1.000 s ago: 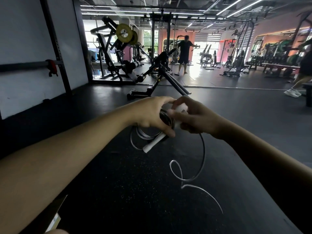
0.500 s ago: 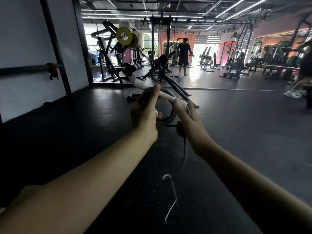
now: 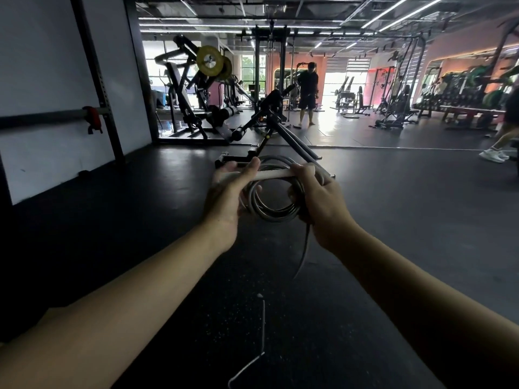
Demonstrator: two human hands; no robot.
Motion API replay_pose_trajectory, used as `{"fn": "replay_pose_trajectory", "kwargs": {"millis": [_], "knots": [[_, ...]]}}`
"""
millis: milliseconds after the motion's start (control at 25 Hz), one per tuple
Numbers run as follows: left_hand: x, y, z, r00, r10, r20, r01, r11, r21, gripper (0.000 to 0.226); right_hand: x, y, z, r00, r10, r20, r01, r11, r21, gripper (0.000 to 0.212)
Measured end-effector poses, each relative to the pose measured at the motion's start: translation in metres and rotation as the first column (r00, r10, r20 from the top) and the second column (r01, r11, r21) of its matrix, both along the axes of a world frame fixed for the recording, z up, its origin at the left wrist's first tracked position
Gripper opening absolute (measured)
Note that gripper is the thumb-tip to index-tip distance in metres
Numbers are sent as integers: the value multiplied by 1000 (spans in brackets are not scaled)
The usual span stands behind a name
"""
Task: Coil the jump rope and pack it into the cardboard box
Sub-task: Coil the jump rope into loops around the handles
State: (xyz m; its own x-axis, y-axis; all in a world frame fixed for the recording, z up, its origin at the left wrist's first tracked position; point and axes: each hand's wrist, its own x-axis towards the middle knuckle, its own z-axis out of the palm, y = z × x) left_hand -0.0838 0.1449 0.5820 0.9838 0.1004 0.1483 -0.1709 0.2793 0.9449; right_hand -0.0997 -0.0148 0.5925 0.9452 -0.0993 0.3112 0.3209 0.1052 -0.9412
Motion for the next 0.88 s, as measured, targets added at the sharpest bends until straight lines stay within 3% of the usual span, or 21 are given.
{"fn": "replay_pose_trajectory", "kwargs": {"millis": [80, 120, 160, 240, 320, 400, 560, 640, 680, 800, 880], "knots": [[2, 22, 11, 992, -13, 125, -13, 978, 207, 94, 1, -9, 8, 997, 42, 61, -34, 991, -130, 19], [2, 31, 21, 973, -88, 212, -2, 921, 390, 93, 1, -12, 13, 992, 74, 98, -51, 974, -220, 19], [3, 36, 32, 944, -211, 255, 18, 803, 595, 93, 3, -14, 17, 985, 111, 134, -63, 945, -320, 19], [6, 32, 51, 890, -427, 158, 84, 495, 865, 90, 6, -16, 26, 962, 205, 180, -85, 853, -515, 18], [5, 18, 63, 871, -490, 25, 170, 350, 921, 68, 8, -16, 35, 940, 280, 196, -82, 742, -666, 17], [5, 6, 61, 880, -472, -57, 237, 333, 913, 39, 10, -19, 39, 940, 291, 177, -66, 665, -744, 16], [-4, -1, 46, 902, -413, -126, 244, 248, 937, 47, 8, -28, 26, 943, 310, 124, -105, 628, -771, 40], [-8, 4, 43, 902, -423, -83, 221, 288, 932, 48, 5, -39, 25, 942, 313, 121, -122, 656, -745, 42], [-9, 6, 43, 904, -426, -39, 212, 367, 906, 47, 3, -46, 25, 947, 305, 99, -156, 708, -689, 45], [-13, 4, 37, 918, -365, 155, 197, 759, 621, 38, 1, -69, 20, 964, 254, 78, -186, 855, -484, 51], [-14, -9, 31, 936, -269, 228, 194, 933, 303, 37, -1, -69, 13, 966, 243, 86, -195, 907, -374, 58]]}}
